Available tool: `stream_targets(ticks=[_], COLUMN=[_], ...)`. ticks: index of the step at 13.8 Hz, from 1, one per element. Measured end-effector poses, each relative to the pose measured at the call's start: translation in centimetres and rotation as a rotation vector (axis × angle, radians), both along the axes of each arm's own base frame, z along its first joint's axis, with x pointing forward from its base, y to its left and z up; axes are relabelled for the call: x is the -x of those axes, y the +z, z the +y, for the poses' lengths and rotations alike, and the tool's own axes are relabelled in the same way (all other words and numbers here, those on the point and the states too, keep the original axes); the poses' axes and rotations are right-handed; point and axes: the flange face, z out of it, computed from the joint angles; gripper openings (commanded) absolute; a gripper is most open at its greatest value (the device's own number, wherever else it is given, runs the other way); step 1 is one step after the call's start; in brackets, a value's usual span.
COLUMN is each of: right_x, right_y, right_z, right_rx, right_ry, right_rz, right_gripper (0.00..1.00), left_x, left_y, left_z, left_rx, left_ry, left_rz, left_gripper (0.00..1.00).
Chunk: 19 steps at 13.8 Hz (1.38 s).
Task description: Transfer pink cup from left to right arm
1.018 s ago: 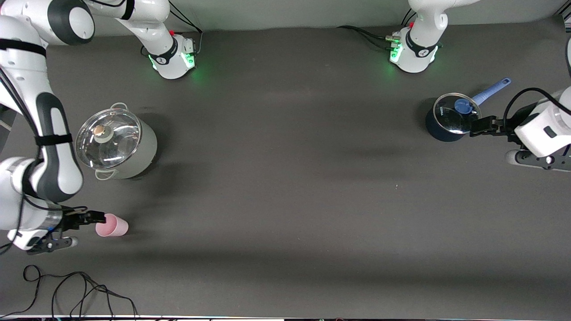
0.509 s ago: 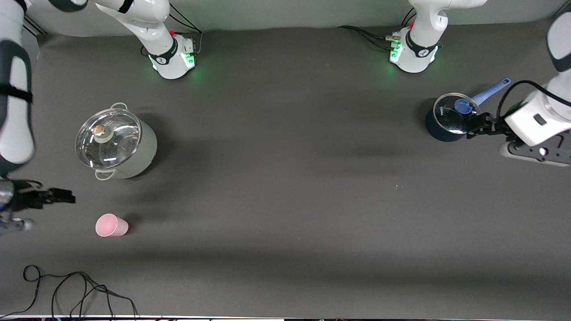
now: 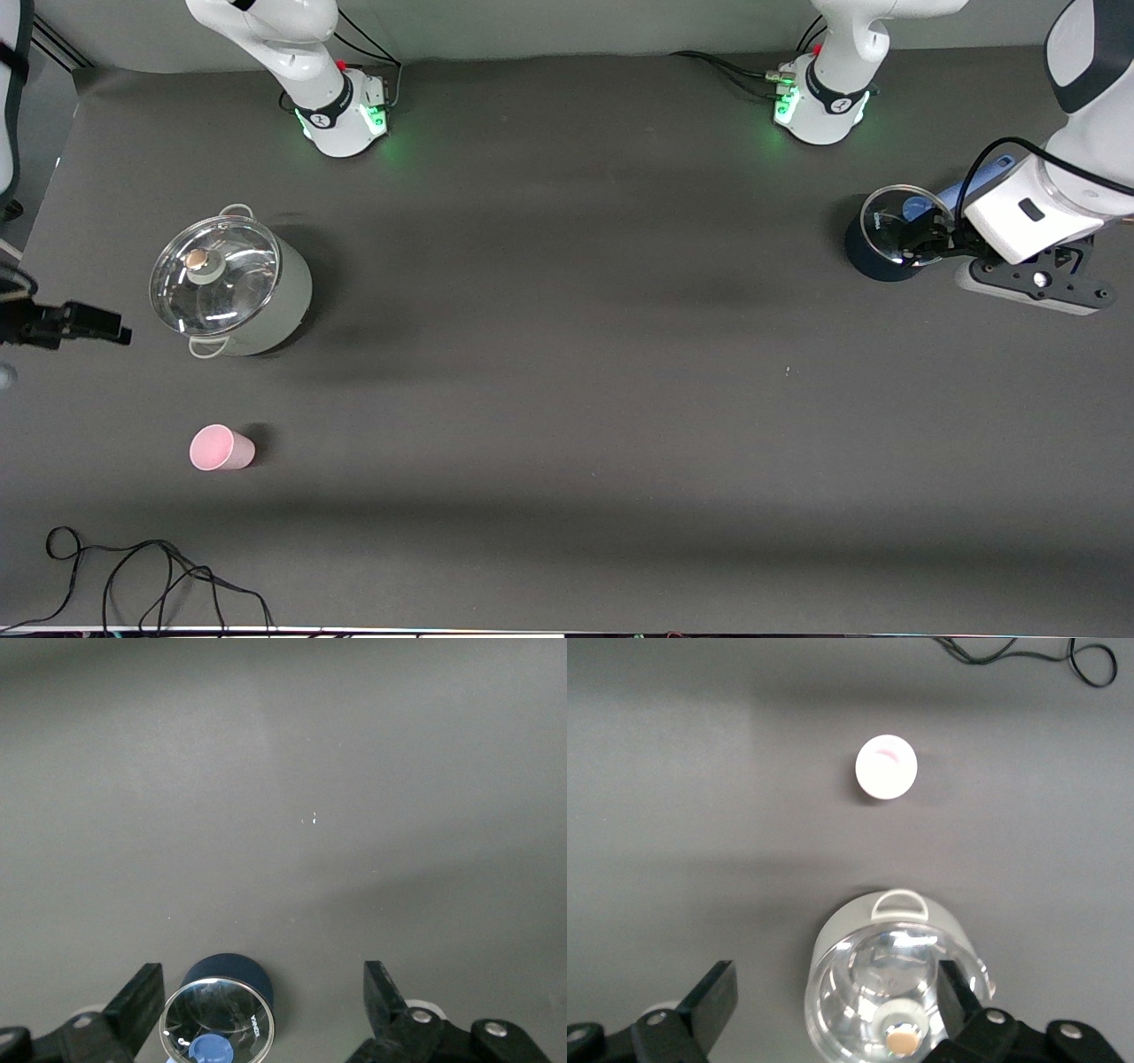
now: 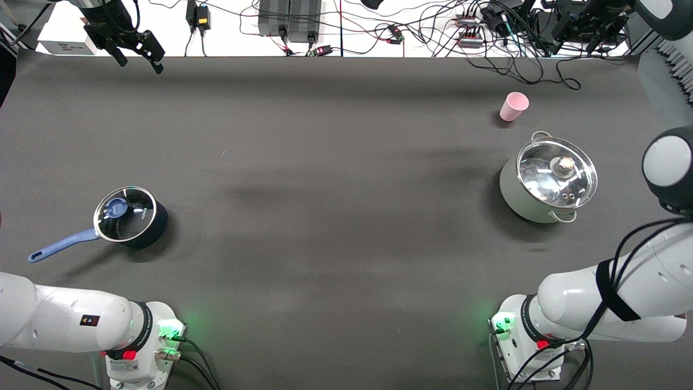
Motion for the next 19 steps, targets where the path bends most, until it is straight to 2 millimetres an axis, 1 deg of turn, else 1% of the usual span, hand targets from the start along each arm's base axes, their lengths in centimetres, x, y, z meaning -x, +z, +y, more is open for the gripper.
stream_targets(ticks=[3, 5, 10, 13, 16, 19], right_x=[2.3, 3.2, 3.3, 3.2, 3.1, 3.0], right_y=[0.1, -0.1, 0.4, 0.6, 1.4, 1.7], right_z=[1.9, 2.1, 1.6, 1.6, 2.2, 2.8], right_rx=[0.009, 0.013, 0.02, 0.021, 0.021, 0.027], right_ry=[-0.001, -0.01, -0.1, -0.115, -0.108, -0.102], right_rz=[-0.001, -0.007, -0.029, -0.034, -0.051, -0.058], right_gripper=[1.0, 0.99, 1.0, 0.99, 0.99, 0.99], left_x=[0.1, 0.2, 0.3, 0.3, -0.1, -1.2], left_y=[-0.2, -0.3, -0.5, -0.4, 0.9, 2.0], left_z=[0.2, 0.3, 0.8, 0.9, 0.9, 1.3], left_rx=[-0.004, -0.006, -0.031, -0.035, -0.035, -0.032], left_ry=[0.003, 0.004, 0.007, 0.007, 0.008, 0.017], left_rz=[0.016, 0.029, 0.042, 0.043, 0.037, 0.026], left_gripper=[1.0, 1.0, 1.0, 1.0, 1.0, 1.0])
